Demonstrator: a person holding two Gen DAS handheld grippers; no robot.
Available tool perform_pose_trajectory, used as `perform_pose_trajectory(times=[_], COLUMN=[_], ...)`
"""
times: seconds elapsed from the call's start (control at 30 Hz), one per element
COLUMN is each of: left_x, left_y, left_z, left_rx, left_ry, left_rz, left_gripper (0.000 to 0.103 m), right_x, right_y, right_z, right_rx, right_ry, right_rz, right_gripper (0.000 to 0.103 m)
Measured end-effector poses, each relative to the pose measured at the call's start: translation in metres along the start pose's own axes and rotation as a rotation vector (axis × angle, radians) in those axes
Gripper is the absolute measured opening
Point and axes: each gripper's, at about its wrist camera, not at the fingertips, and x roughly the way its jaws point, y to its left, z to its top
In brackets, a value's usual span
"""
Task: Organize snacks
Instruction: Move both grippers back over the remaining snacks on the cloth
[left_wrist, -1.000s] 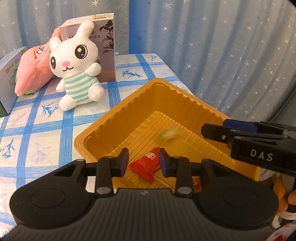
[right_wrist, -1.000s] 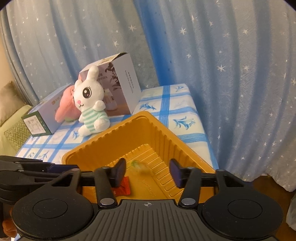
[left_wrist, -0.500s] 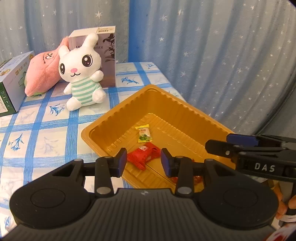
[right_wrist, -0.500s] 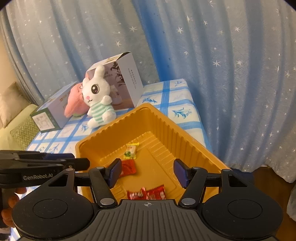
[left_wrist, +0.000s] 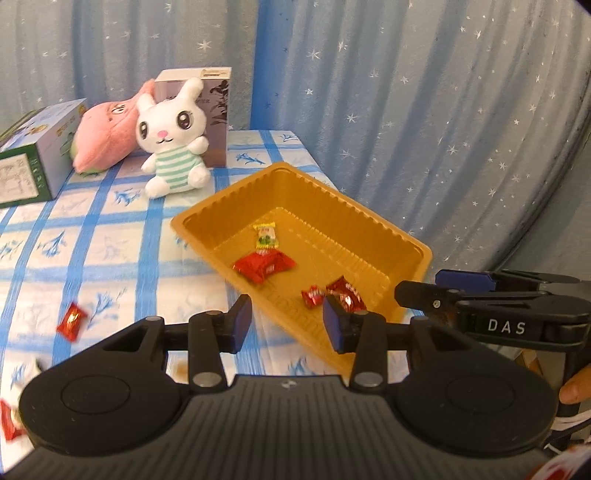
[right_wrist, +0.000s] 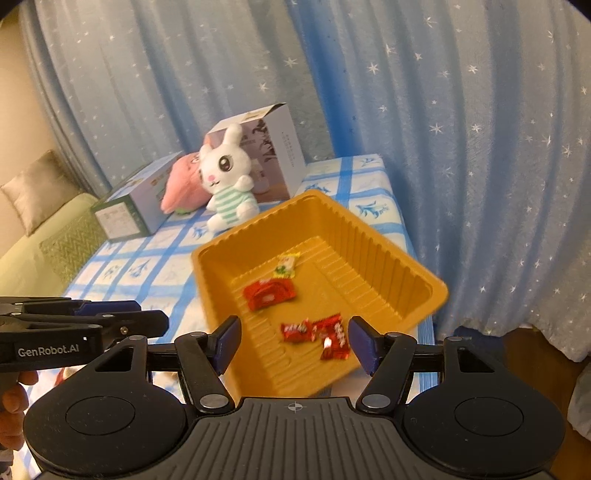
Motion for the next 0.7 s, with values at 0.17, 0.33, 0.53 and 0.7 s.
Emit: perform_pose_trajectory(times=[0.17,0.33,0.53,0.7], left_x=[-0.03,-0.059,-0.083,-0.096], left_y=[0.006,0.016,0.029,0.04], left_z=[-0.023,-0.049,-0.082,-0.105], left_rx=[-0.029,-0.06,-0.101,-0.145], left_ry=[-0.008,-0.008,0.013,0.034], left_rz=[0.022,0.053,0.105,0.141], left_gripper=[0.039,0.039,0.039,0.039], right_x=[-0.018,-0.029,-0.035,-0.034], right_y=[0.011,0.023,0.04,0.055], right_z=[-0.017,-0.032,-0.05,-0.065], right_rx=[-0.019,-0.039,-0.093,-0.135], right_ry=[0.021,0.046,0.101,0.145], right_rz=[0.027,0.063,0.125,0.16], right_gripper=[0.064,0.064,0.064,0.064])
